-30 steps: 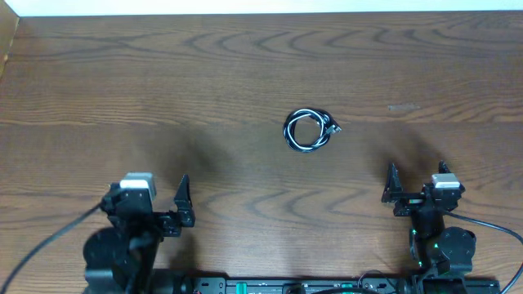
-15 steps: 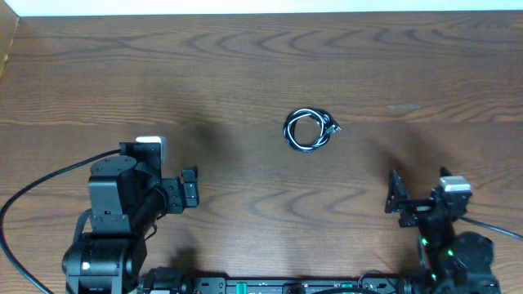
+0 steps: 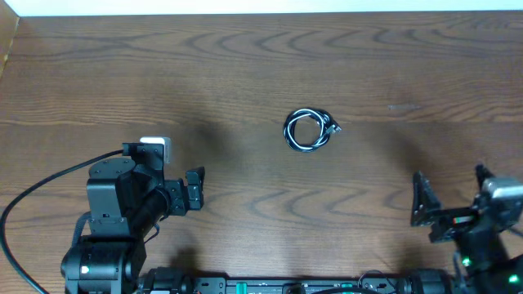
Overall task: Untangle cables
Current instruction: 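Raise both grippers and move them toward the coiled cable bundle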
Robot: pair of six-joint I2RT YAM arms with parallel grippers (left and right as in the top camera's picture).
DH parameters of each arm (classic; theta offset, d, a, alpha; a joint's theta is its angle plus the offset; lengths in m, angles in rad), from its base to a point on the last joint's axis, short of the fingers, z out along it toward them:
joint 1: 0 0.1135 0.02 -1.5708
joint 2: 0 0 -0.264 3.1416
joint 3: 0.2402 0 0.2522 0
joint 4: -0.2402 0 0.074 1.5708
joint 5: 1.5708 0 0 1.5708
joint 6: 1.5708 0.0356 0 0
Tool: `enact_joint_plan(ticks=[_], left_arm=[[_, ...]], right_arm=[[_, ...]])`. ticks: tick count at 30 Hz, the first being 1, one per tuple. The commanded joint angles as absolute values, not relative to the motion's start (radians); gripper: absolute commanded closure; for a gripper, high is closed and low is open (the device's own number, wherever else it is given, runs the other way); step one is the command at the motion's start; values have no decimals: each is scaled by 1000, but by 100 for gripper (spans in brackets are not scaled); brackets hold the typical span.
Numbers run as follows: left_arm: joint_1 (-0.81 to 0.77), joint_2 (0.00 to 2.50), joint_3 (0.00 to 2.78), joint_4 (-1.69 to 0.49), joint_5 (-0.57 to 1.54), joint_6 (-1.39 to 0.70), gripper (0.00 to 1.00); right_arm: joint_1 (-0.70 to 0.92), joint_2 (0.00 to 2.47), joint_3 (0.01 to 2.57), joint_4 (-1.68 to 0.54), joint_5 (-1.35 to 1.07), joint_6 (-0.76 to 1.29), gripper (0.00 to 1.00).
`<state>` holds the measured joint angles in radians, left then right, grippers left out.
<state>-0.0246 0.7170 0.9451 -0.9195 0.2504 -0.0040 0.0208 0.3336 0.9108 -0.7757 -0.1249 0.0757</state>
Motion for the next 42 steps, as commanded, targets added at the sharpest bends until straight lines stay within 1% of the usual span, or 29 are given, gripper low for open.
enact_joint_plan(ticks=[1,3,6,11,18,24,25,27,29,31,32,33,34,35,36,37,38,39,40,41,42], left_arm=[[-30,713,969,-927,270,-13,2],[-30,713,969,-925,266,-12,2],[-30,716,969,-928,190,-13,2],[-30,722,969,-941,183,-13,2],[-30,723,969,-929,221,-13,2],[-30,724,969,-853,247,-13,2],[-30,723,969,-839,247,-13,1],[-30,724,969,-804,247,-15,19],[-30,724,969,-772,247,-50,42],[-30,724,969,-745,247,-86,57],[-30,724,969,-737,248,-93,69],[-30,724,969,-730,252,-93,72],[-30,724,969,-725,257,-93,72],[-30,724,969,-721,265,-92,63],[-30,724,969,-718,276,-92,39],[-30,724,969,-715,286,-92,25],[-30,724,969,-715,294,-92,18],[-30,724,969,-715,297,-92,15],[-30,724,969,-716,299,-92,11],[-30,724,969,-716,300,-92,11],[-30,724,969,-717,300,-92,9]], right_arm=[[17,466,1056,-835,-154,64,1],[17,561,1147,-894,-171,30,1],[17,695,1265,-977,-172,20,1],[17,911,1389,-1056,-177,-36,1],[17,1166,1428,-1096,-248,-61,1],[17,1271,1428,-1129,-269,-60,1],[17,1280,1428,-1142,-269,-61,1],[17,1296,1428,-1159,-270,-61,1],[17,1304,1428,-1161,-269,-61,1],[17,1305,1428,-1161,-269,-61,1],[17,1304,1428,-1161,-269,-61,1],[17,1304,1428,-1163,-267,-61,1],[17,1304,1428,-1163,-265,-61,1],[17,1304,1428,-1163,-265,-61,1],[17,1304,1428,-1163,-265,-62,1],[17,1304,1428,-1163,-263,-62,3],[17,1304,1428,-1159,-260,-63,25],[17,1304,1428,-1156,-260,-70,46],[17,1304,1428,-1152,-260,-70,63],[17,1304,1428,-1149,-260,-70,70],[17,1304,1428,-1146,-260,-70,68]])
